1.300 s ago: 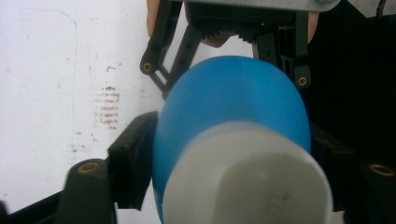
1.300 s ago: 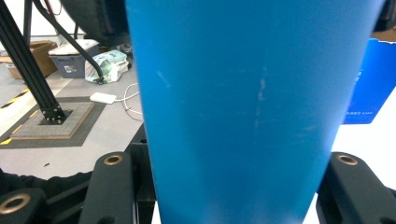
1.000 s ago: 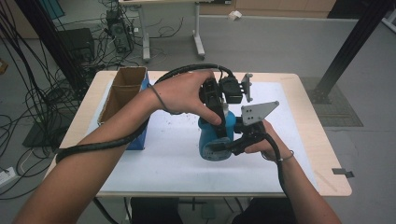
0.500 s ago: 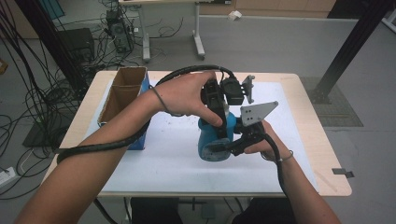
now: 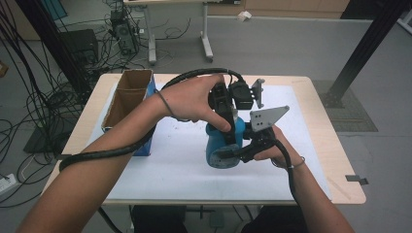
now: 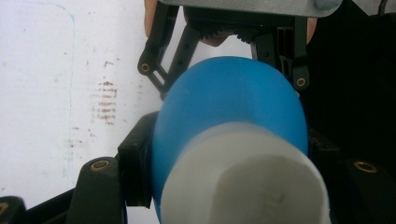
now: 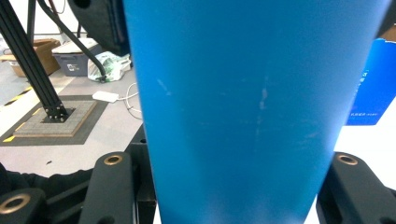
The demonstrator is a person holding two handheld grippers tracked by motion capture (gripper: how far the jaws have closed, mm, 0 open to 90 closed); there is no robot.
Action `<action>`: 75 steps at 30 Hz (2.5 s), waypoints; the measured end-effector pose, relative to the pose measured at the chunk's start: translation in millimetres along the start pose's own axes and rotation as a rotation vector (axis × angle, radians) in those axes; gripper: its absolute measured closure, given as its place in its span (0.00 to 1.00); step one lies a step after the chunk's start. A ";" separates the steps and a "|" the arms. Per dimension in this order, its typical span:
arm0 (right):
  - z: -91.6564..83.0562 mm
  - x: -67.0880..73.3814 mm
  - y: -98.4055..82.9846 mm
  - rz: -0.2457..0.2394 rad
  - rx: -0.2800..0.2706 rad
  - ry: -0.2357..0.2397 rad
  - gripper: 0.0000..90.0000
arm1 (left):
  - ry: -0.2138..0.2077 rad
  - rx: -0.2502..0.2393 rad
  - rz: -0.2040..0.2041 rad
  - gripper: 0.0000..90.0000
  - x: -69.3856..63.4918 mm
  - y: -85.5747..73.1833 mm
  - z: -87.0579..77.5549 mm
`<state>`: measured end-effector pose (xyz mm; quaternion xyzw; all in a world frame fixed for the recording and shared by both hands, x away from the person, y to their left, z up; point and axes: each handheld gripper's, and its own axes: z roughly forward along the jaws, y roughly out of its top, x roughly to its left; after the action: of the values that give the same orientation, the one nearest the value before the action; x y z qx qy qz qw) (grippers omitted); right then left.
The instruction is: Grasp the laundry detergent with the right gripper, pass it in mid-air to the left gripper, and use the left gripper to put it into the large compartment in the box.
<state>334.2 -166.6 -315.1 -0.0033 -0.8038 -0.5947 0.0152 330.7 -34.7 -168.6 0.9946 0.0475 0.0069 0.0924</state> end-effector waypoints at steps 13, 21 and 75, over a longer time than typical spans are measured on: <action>0.8 0.0 -0.1 -0.005 -0.001 -0.001 0.49 | -0.001 0.003 -0.001 0.41 -0.4 -0.9 -0.1; 0.7 0.0 0.5 -0.001 -0.009 0.003 0.49 | 0.001 -0.001 -0.007 0.41 -0.5 -0.8 -1.6; 5.1 -5.8 -4.2 -0.004 -0.017 -0.003 0.49 | 0.003 0.008 -0.015 0.41 5.6 -4.1 2.2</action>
<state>339.8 -162.9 -320.8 -0.0027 -0.7989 -0.6014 0.0129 335.9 -30.5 -171.5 0.9945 0.0551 0.0077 0.0884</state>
